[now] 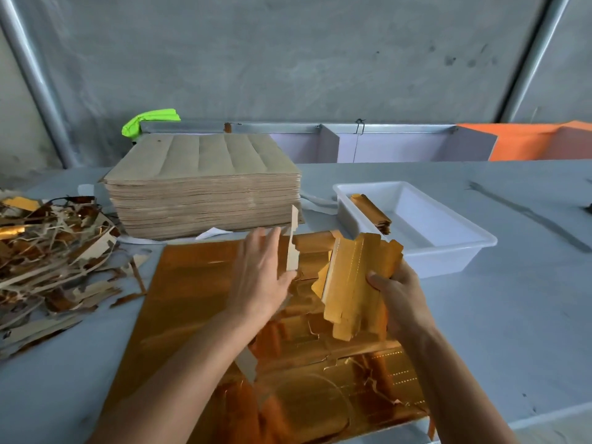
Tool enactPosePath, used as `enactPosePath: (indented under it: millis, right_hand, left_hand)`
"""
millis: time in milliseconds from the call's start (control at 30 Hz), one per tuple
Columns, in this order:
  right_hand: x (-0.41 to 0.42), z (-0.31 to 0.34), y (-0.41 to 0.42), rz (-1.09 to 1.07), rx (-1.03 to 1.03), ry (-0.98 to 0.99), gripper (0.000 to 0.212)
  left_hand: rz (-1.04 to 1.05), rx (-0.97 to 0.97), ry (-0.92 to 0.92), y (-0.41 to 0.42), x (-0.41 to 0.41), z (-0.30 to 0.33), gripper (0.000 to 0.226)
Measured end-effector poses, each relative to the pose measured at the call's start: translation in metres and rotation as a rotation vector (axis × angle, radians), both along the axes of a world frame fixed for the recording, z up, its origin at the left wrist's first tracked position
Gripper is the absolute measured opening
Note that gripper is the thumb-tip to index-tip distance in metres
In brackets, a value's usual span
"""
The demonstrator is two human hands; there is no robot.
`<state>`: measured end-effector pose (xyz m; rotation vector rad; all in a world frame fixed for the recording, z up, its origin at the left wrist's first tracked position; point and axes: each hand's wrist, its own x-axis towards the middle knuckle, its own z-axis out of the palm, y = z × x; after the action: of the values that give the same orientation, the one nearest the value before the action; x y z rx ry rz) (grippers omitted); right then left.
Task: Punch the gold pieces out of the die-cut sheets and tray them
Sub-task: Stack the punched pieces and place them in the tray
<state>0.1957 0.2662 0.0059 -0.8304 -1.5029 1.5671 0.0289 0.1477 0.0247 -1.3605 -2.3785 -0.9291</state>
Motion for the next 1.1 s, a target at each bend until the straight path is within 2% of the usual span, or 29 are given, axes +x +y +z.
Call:
enactPosePath:
  millis: [67, 133, 200, 300, 333, 433, 533, 600, 700, 733, 833, 900, 967, 1100]
  right_hand:
    - [0.0, 0.004, 0.0, 0.042, 0.035, -0.011, 0.027]
    - [-0.002, 0.007, -0.003, 0.092, 0.015, 0.026, 0.028]
    - [-0.009, 0.008, -0.007, 0.121, -0.083, 0.11, 0.026]
    - [-0.018, 0.007, -0.014, 0.075, -0.342, 0.241, 0.016]
    - [-0.019, 0.006, -0.015, 0.075, -0.39, 0.253, 0.014]
    - [-0.022, 0.002, -0.021, 0.134, -0.405, 0.245, 0.019]
    - [-0.026, -0.005, -0.028, 0.172, -0.368, 0.162, 0.02]
    - [-0.028, -0.006, -0.03, 0.164, -0.389, 0.148, 0.017]
    - [-0.029, -0.003, -0.029, 0.137, -0.392, 0.133, 0.021]
    - [-0.029, -0.001, -0.028, 0.126, -0.396, 0.13, 0.024]
    - [-0.026, -0.001, -0.025, 0.087, -0.428, 0.126, 0.029]
    - [-0.022, -0.001, -0.026, 0.086, -0.42, 0.116, 0.029]
    - [-0.017, -0.002, -0.028, 0.077, -0.363, 0.075, 0.021]
    - [0.002, -0.004, -0.028, -0.06, -0.298, 0.008, 0.012]
  left_hand:
    - [-0.144, 0.131, -0.024, 0.006, 0.013, 0.004, 0.05]
    - [-0.3, 0.112, -0.243, 0.011, 0.026, 0.007, 0.04]
    - [-0.419, -0.03, -0.534, 0.017, 0.038, 0.005, 0.041]
    - [-0.436, 0.006, -0.82, 0.02, 0.045, -0.004, 0.039]
    - [-0.422, 0.049, -0.838, 0.02, 0.045, -0.006, 0.035]
    - [-0.36, 0.167, -0.727, 0.019, 0.046, -0.011, 0.026]
    - [-0.334, 0.289, -0.778, 0.02, 0.047, -0.013, 0.016]
    - [-0.387, 0.264, -0.903, 0.021, 0.048, -0.016, 0.025]
    - [-0.437, 0.189, -1.181, 0.019, 0.05, -0.017, 0.057]
    - [-0.433, 0.209, -1.264, 0.019, 0.049, -0.017, 0.058]
    - [-0.418, 0.325, -1.414, 0.018, 0.044, -0.018, 0.041]
    - [-0.374, 0.303, -1.4, 0.015, 0.042, -0.021, 0.039]
    - [-0.371, 0.183, -1.272, 0.012, 0.041, -0.024, 0.04]
    - [-0.452, -0.049, -0.758, -0.003, 0.038, -0.015, 0.048]
